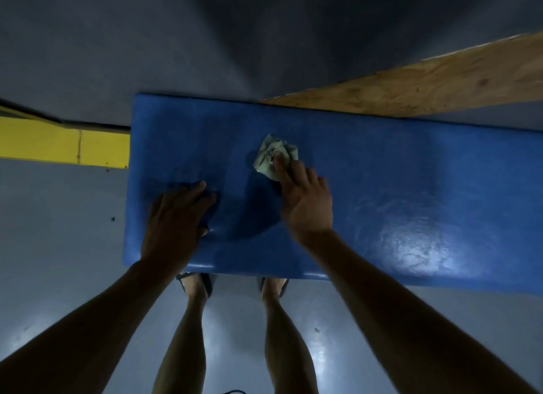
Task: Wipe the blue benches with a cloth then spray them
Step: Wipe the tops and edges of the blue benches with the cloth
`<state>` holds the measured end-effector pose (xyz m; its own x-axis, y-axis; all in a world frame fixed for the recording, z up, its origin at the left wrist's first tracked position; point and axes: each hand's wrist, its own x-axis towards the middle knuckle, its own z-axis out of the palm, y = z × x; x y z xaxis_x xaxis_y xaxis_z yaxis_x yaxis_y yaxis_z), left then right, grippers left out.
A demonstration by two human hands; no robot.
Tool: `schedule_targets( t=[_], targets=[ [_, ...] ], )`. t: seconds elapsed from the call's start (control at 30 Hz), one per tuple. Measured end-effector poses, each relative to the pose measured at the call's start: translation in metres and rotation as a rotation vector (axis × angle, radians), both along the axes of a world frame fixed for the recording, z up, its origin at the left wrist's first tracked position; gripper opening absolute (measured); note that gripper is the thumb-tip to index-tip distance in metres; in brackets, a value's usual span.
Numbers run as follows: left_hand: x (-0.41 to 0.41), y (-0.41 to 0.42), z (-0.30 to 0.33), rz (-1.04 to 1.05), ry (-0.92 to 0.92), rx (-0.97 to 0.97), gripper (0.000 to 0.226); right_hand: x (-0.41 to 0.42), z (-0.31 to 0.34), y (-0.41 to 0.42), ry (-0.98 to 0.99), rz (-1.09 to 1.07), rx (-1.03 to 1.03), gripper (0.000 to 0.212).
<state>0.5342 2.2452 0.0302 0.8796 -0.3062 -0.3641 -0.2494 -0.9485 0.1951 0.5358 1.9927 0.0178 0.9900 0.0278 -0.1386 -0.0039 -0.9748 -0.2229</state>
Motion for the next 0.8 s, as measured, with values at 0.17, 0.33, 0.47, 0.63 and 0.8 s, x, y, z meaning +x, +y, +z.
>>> schedule_targets(
  t=[0.17, 0.33, 0.47, 0.63, 0.8],
  targets=[
    [0.004, 0.006, -0.002, -0.024, 0.011, -0.029, 0.079, 0.015, 0.001, -0.103, -0.006, -0.074, -0.169, 0.054],
    [0.009, 0.015, 0.001, -0.072, -0.038, -0.125, 0.077, 0.031, 0.006, -0.11, 0.096, -0.462, -0.253, 0.061],
    [0.018, 0.044, 0.002, -0.117, -0.127, -0.244, 0.068, 0.056, -0.012, -0.036, 0.08, -0.614, -0.182, 0.058],
    [0.036, 0.09, 0.003, -0.009, -0.157, -0.225, 0.056, 0.102, -0.015, 0.105, -0.042, -0.34, -0.027, 0.05],
    [0.043, 0.123, 0.001, 0.105, -0.075, -0.218, 0.056, 0.142, -0.005, 0.231, -0.039, 0.04, -0.049, 0.056]
  ],
)
